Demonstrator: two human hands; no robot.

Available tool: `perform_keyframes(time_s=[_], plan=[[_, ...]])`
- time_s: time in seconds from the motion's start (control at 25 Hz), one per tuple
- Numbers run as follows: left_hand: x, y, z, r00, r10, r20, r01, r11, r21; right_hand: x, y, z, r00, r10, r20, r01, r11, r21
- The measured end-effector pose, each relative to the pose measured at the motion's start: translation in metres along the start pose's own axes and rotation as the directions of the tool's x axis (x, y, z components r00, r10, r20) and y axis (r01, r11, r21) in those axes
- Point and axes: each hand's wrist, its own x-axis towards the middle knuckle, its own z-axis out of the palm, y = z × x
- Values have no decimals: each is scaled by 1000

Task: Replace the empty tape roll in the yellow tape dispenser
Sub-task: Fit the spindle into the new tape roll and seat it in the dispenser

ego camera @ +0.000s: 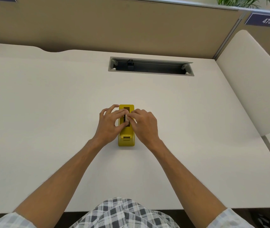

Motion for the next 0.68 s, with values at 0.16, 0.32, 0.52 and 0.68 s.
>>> perform_keyframes(time_s=[0.16, 0.32, 0.52, 0.68], plan=[[-1, 1, 0, 1000, -2, 0, 2, 1000, 6, 0, -2, 1, 1000, 8, -14, -9, 1000, -17], [0, 1, 0, 1000, 3, 3, -3, 1000, 7, 3, -3, 2, 998, 26, 59, -23, 999, -40], [0, 3, -1, 1000, 6, 2, -6, 1000, 8, -1, -5, 4, 996, 36, 76, -33, 999, -42], [0, 4, -2, 1000, 8, 4, -8, 1000, 12, -2, -8, 2, 997, 59, 58, -57, 998, -35]])
